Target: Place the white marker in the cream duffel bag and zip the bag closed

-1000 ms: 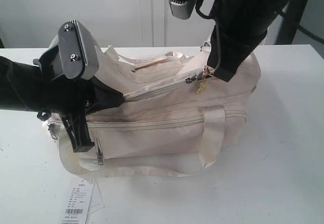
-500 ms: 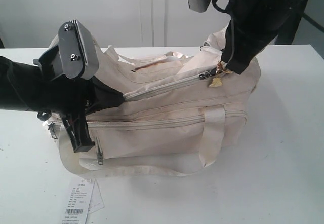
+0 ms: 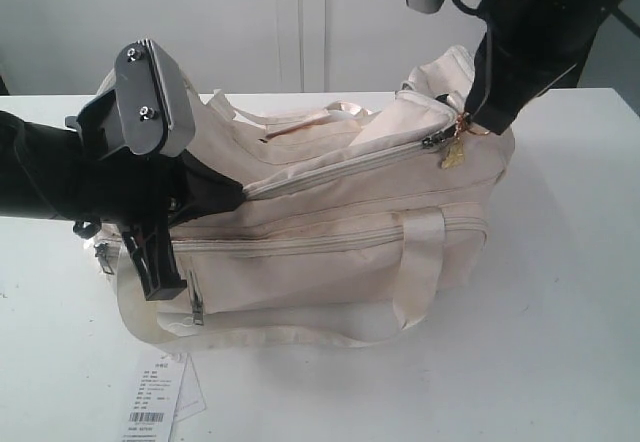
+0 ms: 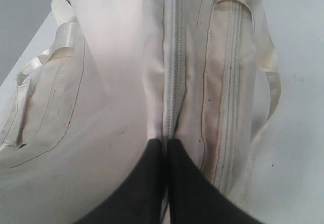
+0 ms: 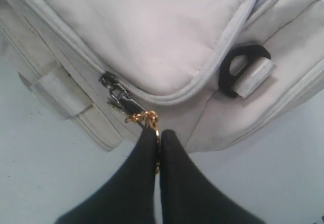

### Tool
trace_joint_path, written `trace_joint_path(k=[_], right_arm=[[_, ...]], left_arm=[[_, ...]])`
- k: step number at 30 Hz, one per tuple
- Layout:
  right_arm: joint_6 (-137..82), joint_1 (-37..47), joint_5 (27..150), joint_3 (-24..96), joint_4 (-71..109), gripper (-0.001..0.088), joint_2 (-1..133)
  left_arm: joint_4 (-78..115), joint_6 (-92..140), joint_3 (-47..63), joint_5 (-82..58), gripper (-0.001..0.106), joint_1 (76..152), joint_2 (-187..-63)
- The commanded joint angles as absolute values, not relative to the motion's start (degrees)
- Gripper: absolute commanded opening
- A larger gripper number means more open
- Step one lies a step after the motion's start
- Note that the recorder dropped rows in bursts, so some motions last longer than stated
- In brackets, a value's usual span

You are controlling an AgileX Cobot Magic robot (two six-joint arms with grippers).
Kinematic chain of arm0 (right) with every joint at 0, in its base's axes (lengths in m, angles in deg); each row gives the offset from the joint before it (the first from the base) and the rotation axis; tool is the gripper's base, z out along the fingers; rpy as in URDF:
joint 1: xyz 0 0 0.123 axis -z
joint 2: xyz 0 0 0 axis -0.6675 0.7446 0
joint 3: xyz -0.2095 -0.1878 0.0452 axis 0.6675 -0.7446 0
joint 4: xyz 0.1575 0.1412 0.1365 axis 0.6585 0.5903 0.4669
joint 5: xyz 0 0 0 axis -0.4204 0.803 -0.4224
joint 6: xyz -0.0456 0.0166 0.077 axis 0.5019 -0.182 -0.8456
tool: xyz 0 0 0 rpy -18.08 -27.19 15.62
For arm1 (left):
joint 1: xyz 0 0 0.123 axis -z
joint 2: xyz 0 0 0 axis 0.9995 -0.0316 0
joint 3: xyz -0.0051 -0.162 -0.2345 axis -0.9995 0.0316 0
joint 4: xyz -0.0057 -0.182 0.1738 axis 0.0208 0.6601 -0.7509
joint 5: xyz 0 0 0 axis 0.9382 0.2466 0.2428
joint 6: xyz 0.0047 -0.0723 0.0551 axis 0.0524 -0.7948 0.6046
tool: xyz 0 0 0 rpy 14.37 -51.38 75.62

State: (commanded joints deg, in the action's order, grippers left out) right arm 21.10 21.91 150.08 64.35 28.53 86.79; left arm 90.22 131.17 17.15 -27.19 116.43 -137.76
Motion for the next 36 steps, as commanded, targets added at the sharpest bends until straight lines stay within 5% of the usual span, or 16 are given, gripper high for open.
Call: trace_joint_path(k=[36], right_arm=[[23.67,25.96,145.99,64.35,28.53,0.0000,89.03]], left_arm=[[90.10,130.69,17.18,-28.30,0.000,116.43,-137.76]])
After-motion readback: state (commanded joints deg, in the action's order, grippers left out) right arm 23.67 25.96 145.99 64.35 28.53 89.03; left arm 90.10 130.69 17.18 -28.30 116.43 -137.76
